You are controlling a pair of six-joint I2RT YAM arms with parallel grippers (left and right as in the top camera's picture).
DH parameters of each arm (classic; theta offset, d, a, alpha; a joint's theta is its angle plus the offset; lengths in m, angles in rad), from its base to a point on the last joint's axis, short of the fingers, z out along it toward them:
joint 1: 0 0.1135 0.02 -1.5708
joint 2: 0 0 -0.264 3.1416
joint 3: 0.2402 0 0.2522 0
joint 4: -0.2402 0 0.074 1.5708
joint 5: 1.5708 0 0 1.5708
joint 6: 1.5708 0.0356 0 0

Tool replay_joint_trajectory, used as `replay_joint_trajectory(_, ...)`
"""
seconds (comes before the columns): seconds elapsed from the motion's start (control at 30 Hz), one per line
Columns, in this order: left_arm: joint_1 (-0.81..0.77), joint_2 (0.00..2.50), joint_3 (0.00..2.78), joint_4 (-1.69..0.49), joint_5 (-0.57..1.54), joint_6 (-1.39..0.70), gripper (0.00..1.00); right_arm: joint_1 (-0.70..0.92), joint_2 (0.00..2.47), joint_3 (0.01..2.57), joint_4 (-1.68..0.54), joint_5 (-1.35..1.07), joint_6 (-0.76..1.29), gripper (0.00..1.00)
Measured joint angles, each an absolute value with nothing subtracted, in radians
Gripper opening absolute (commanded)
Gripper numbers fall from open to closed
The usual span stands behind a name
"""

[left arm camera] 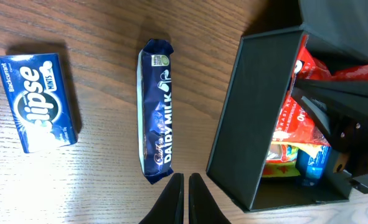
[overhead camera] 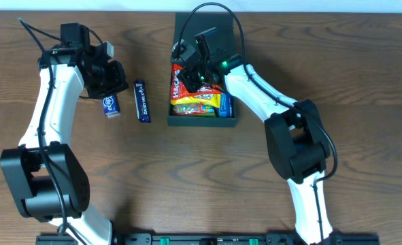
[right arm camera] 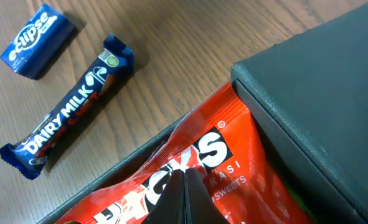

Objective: Pack container
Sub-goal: 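Lift the right gripper out of the box and withdraw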

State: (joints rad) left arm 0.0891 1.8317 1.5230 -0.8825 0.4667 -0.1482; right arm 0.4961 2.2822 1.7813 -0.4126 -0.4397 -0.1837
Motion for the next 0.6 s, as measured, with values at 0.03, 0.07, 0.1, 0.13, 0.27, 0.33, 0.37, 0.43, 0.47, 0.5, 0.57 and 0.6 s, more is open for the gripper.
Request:
replay_joint_trajectory(0.03,0.089,1.832,1.523,-0.883,0.465,-0.148,0.06,0.495,2.282,1.781,-0.413,-0.45,-0.183,0.01)
replay_joint_trajectory(0.07,0.089,1.832,1.523,-0.883,0.462,-0.148,0.06,0.492,2.277,1.781,-0.414,-0.464,-0.183,0.01)
replay_joint_trajectory(0.1,0.089,1.832,1.523,-0.883,0.456,-0.148,0.06,0.487,2.27,1.781,-0.419,-0.479,-0.183,0.01)
replay_joint_trajectory(0.13,0.089,1.832,1.523,-0.883,0.445,-0.147,0.06,0.481,2.258,1.781,-0.422,-0.489,-0.183,0.01)
replay_joint_trajectory(0.27,0.089,1.832,1.523,-0.883,0.402,-0.14,0.06,0.423,2.101,1.781,-0.442,-0.518,-0.181,0.01)
replay_joint_trajectory(0.33,0.089,1.832,1.523,-0.881,0.387,-0.136,0.06,0.383,2.004,1.782,-0.46,-0.525,-0.18,0.01)
replay_joint_trajectory(0.37,0.088,1.832,1.523,-0.876,0.382,-0.135,0.06,0.363,1.962,1.786,-0.473,-0.527,-0.18,0.01)
replay_joint_trajectory(0.43,0.084,1.832,1.523,-0.858,0.364,-0.134,0.06,0.317,1.886,1.8,-0.508,-0.532,-0.18,0.01)
replay_joint_trajectory(0.47,0.079,1.832,1.523,-0.847,0.351,-0.133,0.06,0.292,1.858,1.808,-0.533,-0.535,-0.18,0.01)
replay_joint_trajectory(0.5,0.069,1.832,1.523,-0.832,0.335,-0.133,0.06,0.268,1.84,1.812,-0.555,-0.537,-0.179,0.01)
replay_joint_trajectory(0.57,0.044,1.832,1.522,-0.815,0.305,-0.133,0.06,0.228,1.833,1.815,-0.613,-0.542,-0.179,0.02)
replay_joint_trajectory(0.6,0.03,1.832,1.521,-0.807,0.294,-0.134,0.06,0.21,1.838,1.814,-0.645,-0.543,-0.179,0.02)
